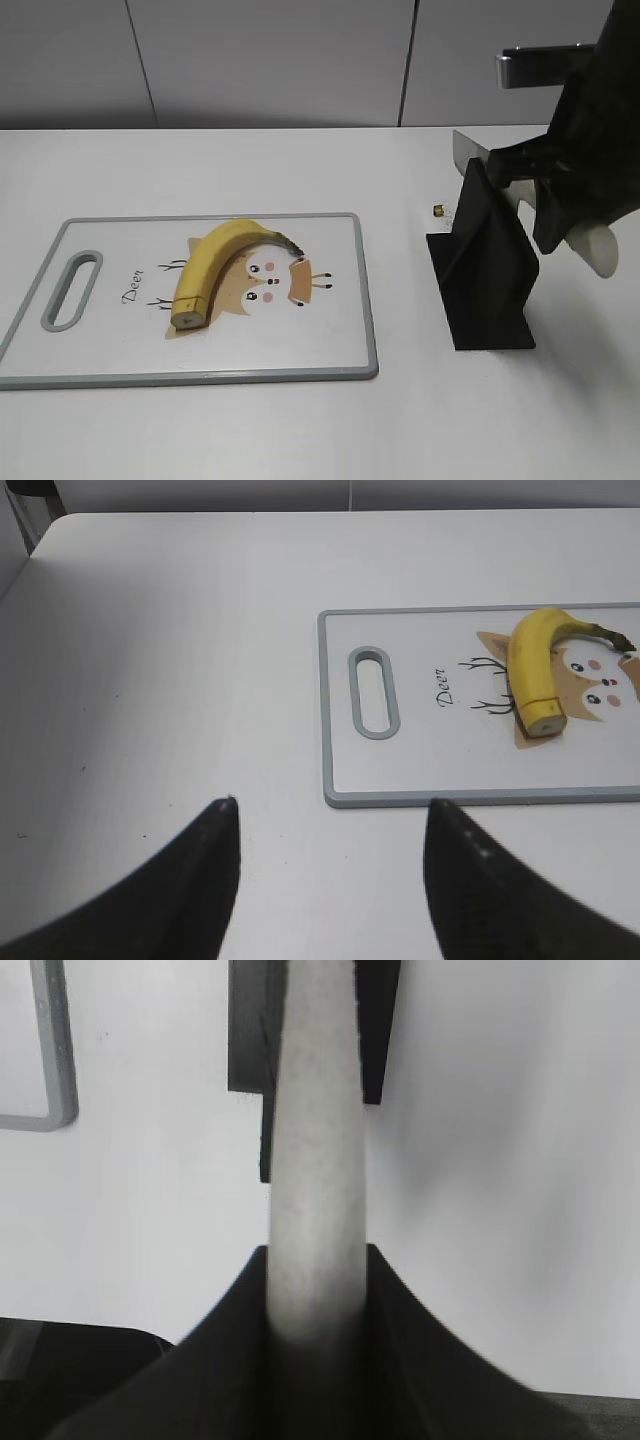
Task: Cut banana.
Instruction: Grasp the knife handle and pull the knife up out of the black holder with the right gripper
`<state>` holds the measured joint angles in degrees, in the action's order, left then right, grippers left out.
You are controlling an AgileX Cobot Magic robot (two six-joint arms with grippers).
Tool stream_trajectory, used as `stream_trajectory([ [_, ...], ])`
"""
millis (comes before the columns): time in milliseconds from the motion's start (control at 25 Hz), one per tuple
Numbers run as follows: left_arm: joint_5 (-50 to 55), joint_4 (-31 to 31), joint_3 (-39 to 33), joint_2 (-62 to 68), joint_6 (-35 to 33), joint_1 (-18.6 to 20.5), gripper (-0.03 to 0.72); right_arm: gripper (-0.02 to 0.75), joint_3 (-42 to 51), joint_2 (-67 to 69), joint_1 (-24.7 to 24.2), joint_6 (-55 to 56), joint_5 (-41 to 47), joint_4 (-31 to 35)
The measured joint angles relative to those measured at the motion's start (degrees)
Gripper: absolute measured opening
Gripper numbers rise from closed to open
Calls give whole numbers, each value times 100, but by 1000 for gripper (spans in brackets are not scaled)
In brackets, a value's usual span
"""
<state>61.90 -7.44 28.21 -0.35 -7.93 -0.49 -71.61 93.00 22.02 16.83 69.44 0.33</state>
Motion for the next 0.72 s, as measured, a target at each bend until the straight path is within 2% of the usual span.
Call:
stream_trajectory([
  [720,0,0,0,0,0,0,574,162,-1421,-57,0,87,92,-551],
])
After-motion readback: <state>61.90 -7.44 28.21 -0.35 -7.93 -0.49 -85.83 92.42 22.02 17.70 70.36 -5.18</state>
